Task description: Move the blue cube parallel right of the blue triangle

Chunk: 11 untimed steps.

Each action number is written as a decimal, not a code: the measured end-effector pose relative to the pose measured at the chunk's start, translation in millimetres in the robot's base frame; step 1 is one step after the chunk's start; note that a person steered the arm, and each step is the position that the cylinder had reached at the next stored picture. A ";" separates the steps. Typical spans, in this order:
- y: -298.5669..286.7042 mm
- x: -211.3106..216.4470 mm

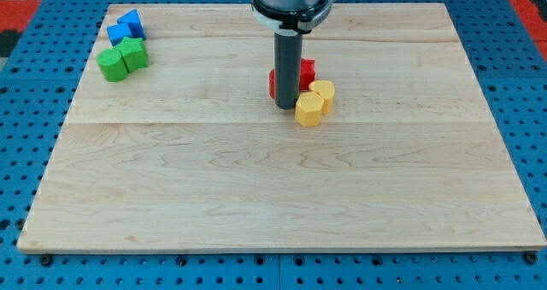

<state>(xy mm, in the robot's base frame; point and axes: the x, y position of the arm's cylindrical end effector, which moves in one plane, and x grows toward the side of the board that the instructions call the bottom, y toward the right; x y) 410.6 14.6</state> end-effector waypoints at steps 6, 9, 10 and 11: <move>-221.8 7.6; -319.5 15.0; -309.2 -2.5; -306.1 -28.9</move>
<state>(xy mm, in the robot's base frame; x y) 381.7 -291.6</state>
